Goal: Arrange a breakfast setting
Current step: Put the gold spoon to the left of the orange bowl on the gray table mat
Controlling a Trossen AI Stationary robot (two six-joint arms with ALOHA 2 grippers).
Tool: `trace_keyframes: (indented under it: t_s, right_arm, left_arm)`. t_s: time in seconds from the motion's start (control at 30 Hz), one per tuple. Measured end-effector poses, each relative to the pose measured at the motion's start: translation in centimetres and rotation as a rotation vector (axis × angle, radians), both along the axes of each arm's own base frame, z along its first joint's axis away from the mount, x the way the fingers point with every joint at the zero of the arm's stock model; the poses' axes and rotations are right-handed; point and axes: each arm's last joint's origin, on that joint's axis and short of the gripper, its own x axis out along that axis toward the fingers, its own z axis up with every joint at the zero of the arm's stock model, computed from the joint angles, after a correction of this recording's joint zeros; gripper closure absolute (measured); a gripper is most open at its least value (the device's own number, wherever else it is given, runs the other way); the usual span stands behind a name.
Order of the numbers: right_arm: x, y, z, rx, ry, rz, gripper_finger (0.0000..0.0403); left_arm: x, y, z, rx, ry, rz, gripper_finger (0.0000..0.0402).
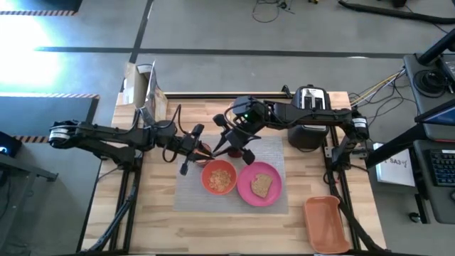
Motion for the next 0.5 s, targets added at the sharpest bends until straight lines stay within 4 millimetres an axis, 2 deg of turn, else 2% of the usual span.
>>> trace_keyframes:
  t_s: [0.37,0.5]
  right_arm:
    - [-0.6,-0.1,0.6,0.041,0.036,-0.082,0.0254]
    - [-1.5,-0.2,1.3,0.052,0.072,-0.147,0.0232]
  left_arm:
    - [0.0,0.0,0.0,0.013,-0.001,-0.005,0.0399]
    - [-0.2,0.1,-0.2,0.119,0.001,0.023,0.0399]
